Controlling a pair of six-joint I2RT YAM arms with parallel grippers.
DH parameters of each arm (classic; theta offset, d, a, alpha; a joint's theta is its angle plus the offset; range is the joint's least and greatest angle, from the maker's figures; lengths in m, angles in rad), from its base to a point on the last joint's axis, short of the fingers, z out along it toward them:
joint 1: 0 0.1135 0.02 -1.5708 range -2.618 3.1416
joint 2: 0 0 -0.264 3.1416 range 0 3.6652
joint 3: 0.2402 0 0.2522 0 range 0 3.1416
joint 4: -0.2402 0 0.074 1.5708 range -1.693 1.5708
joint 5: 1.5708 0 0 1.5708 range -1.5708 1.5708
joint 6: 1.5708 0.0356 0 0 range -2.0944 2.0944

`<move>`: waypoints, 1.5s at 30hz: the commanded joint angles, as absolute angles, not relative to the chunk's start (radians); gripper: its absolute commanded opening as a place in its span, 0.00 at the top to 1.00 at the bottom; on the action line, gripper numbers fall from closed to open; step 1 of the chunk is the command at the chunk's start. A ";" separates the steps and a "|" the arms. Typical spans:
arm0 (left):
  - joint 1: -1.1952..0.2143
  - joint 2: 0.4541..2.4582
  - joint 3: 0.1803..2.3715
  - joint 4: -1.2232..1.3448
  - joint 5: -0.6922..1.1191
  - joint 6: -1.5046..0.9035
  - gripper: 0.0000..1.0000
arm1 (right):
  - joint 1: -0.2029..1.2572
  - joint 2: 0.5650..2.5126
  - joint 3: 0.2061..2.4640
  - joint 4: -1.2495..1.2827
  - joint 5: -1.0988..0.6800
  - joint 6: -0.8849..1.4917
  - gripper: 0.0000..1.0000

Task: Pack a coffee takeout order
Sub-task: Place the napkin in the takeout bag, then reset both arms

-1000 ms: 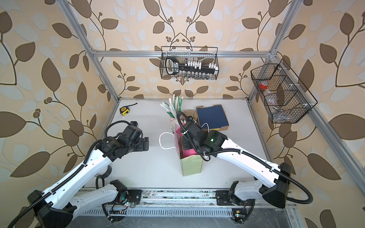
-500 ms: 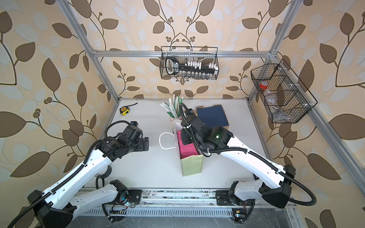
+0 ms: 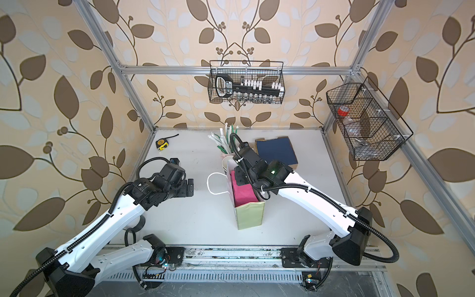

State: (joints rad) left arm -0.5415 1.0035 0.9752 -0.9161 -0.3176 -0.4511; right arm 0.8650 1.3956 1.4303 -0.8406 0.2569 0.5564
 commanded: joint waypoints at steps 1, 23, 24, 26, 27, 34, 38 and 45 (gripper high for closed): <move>-0.534 0.999 0.969 -0.922 -0.318 -0.456 0.01 | 0.882 1.358 1.480 -0.836 0.260 0.538 0.62; -0.533 0.977 0.965 -0.916 -0.334 -0.462 0.01 | 0.876 1.158 1.594 -0.811 0.225 0.445 0.14; -0.534 0.979 0.966 -0.917 -0.336 -0.463 0.01 | 0.872 1.144 1.590 -0.799 0.218 0.443 0.13; -0.533 0.977 0.966 -0.918 -0.339 -0.465 0.01 | 0.860 1.116 1.577 -0.782 0.215 0.444 0.11; -0.534 0.976 0.966 -0.917 -0.340 -0.465 0.01 | 0.851 1.107 1.575 -0.778 0.211 0.443 0.10; -0.532 0.948 0.967 -0.917 -0.351 -0.477 0.01 | 0.751 1.014 1.485 -0.679 0.181 0.431 0.00; -0.533 0.927 0.956 -0.901 -0.346 -0.479 0.01 | 0.570 0.973 1.412 -0.634 0.094 0.483 0.00; -0.533 0.913 0.947 -0.886 -0.377 -0.483 0.01 | 0.236 0.905 1.190 -0.485 -0.074 0.562 0.00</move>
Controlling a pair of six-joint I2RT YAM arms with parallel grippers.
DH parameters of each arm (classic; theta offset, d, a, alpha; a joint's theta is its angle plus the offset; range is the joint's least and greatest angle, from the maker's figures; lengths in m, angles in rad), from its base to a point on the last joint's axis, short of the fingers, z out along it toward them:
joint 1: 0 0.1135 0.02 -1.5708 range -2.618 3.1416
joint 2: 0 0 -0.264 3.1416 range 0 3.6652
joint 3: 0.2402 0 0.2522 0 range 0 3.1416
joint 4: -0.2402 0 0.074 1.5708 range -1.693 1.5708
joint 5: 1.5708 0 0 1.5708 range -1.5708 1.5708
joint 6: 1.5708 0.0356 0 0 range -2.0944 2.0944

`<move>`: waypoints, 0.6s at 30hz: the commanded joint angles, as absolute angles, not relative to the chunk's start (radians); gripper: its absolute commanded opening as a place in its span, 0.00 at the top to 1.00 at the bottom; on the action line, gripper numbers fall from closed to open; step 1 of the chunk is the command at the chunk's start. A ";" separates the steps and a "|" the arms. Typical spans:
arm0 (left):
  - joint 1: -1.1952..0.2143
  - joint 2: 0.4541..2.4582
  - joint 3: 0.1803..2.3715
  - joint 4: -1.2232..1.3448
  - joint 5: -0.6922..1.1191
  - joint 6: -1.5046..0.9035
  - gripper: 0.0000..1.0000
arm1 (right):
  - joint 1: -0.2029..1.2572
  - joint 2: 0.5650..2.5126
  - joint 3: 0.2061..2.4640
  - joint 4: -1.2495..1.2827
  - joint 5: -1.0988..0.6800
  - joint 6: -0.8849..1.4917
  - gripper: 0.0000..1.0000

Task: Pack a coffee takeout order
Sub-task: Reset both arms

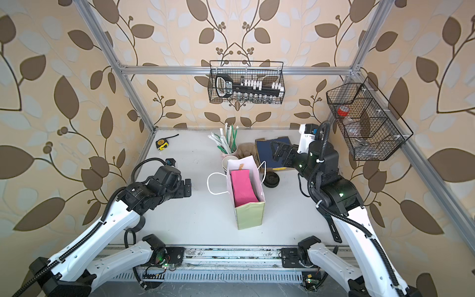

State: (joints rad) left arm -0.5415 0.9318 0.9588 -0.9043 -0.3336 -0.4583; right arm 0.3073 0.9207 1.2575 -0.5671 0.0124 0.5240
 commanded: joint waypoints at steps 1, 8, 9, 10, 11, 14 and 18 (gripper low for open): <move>-0.533 0.912 0.944 -0.881 -0.381 -0.482 0.01 | 0.212 0.904 1.161 -0.462 -0.069 0.559 0.00; -0.534 0.878 0.920 -0.842 -0.425 -0.508 0.01 | 0.160 0.889 0.945 -0.313 0.183 0.488 0.00; -0.534 0.869 0.915 -0.834 -0.431 -0.509 0.01 | 0.161 0.882 0.900 -0.276 0.237 0.459 0.00; -0.534 0.863 0.911 -0.827 -0.434 -0.512 0.01 | 0.161 0.875 0.862 -0.239 0.283 0.432 0.00; -0.533 0.858 0.910 -0.823 -0.444 -0.516 0.01 | 0.160 0.864 0.816 -0.197 0.316 0.414 0.00; -0.534 0.849 0.916 -0.822 -0.464 -0.524 0.01 | 0.155 0.834 0.683 -0.050 0.370 0.405 0.00; -0.534 0.862 0.917 -0.823 -0.495 -0.547 0.01 | 0.155 0.838 0.576 0.057 0.453 0.359 0.00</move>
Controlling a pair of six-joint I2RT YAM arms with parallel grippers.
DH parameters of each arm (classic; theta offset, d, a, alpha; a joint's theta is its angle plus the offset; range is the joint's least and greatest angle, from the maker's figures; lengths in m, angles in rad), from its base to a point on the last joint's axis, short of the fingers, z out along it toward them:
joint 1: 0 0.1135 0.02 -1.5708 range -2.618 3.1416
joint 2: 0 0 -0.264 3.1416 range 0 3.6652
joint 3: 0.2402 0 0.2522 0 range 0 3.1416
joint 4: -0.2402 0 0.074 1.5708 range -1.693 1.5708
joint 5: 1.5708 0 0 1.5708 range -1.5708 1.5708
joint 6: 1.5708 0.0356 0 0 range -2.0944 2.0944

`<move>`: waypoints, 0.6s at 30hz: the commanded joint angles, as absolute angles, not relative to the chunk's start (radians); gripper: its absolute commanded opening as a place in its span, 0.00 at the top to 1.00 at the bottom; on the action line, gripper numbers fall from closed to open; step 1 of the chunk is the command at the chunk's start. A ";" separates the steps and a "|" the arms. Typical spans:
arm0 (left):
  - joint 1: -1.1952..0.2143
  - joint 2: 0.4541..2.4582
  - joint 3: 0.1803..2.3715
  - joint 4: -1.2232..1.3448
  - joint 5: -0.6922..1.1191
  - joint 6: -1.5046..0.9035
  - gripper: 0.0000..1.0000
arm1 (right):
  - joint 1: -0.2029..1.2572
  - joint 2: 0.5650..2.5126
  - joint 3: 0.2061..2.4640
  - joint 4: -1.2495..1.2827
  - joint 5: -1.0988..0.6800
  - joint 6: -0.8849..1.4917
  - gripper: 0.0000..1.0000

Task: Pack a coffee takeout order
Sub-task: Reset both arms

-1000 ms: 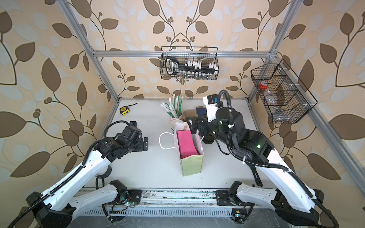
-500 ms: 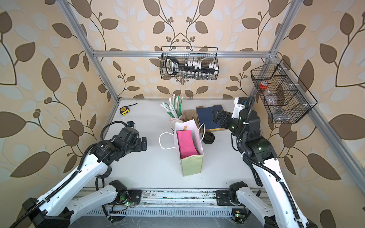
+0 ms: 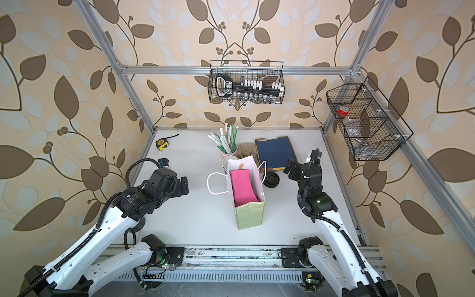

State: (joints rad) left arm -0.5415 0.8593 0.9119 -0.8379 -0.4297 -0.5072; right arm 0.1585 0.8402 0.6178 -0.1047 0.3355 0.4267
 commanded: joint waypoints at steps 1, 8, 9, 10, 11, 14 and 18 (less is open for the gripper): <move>-0.534 0.868 0.921 -0.827 -0.501 -0.553 0.01 | 0.156 0.847 0.560 0.070 0.472 0.339 0.00; -0.532 0.920 0.927 -0.827 -0.554 -0.581 0.01 | 0.154 0.790 0.295 0.380 0.568 0.176 0.00; -0.534 0.922 0.922 -0.817 -0.559 -0.584 0.01 | 0.155 0.804 0.284 0.395 0.582 0.170 0.00; -0.533 0.921 0.911 -0.804 -0.561 -0.586 0.01 | 0.154 0.820 0.281 0.394 0.606 0.181 0.00; -0.533 0.919 0.899 -0.786 -0.565 -0.585 0.01 | 0.154 0.839 0.277 0.403 0.619 0.192 0.00; -0.534 0.902 0.865 -0.728 -0.572 -0.570 0.01 | 0.152 0.895 0.254 0.463 0.622 0.177 0.00; -0.534 0.887 0.837 -0.675 -0.614 -0.534 0.01 | 0.152 0.943 0.189 0.636 0.609 0.171 0.00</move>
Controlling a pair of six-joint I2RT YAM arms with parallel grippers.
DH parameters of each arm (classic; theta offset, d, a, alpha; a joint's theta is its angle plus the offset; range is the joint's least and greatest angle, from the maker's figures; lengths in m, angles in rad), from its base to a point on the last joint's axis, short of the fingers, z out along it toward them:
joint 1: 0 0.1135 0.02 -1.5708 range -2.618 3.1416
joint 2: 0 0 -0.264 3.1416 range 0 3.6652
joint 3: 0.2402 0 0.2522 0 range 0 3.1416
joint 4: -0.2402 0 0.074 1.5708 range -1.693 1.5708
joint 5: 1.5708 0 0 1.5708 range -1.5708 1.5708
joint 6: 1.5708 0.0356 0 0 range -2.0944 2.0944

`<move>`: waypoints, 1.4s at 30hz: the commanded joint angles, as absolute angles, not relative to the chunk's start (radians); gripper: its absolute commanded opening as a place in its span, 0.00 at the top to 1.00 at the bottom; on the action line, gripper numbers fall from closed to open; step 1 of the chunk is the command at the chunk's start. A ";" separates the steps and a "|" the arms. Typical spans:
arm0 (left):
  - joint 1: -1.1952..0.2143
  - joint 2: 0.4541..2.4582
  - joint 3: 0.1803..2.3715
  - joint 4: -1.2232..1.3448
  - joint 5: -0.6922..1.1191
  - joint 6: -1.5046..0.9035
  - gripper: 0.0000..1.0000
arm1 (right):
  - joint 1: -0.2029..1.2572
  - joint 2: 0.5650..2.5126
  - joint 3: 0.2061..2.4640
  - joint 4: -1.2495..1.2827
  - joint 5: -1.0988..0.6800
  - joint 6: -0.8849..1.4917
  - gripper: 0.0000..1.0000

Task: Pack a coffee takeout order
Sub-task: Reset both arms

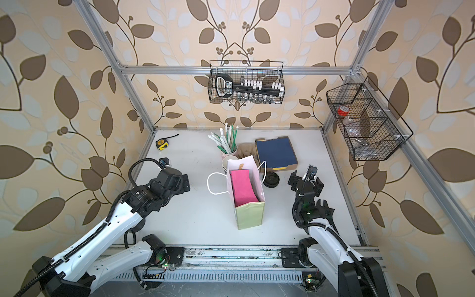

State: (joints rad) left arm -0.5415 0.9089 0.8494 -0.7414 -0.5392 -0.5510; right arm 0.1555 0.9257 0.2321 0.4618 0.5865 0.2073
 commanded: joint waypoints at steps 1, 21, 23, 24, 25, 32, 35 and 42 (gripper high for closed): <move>-0.532 0.888 0.828 -0.661 -0.637 -0.526 0.01 | 0.152 0.961 0.173 0.685 0.596 0.161 0.00; -0.533 0.905 0.655 -0.310 -0.782 -0.356 0.01 | 0.095 1.331 0.127 1.117 0.364 0.032 0.00; -0.531 0.909 0.638 -0.270 -0.782 -0.327 0.01 | 0.094 1.375 0.131 1.169 0.381 0.023 0.00; -0.530 0.916 0.630 -0.242 -0.785 -0.302 0.01 | 0.096 1.355 0.144 1.113 0.390 0.033 0.00; -0.529 0.926 0.625 -0.214 -0.796 -0.283 0.01 | 0.085 1.337 0.143 1.074 0.373 0.054 0.00; -0.468 1.058 0.608 -0.030 -0.799 -0.202 0.01 | 0.091 1.345 0.142 1.093 0.384 0.041 0.00; -0.421 1.102 0.574 0.068 -0.769 -0.171 0.01 | 0.095 1.354 0.139 1.115 0.388 0.032 0.00; -0.252 1.114 0.442 0.370 -0.604 -0.088 0.01 | 0.095 1.350 0.141 1.102 0.390 0.037 0.00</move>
State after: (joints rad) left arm -0.2947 1.1255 0.4789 0.1627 -0.6800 -0.1467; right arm 0.0895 1.3518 0.1249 1.0813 0.3847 0.0513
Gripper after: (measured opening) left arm 0.989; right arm 0.998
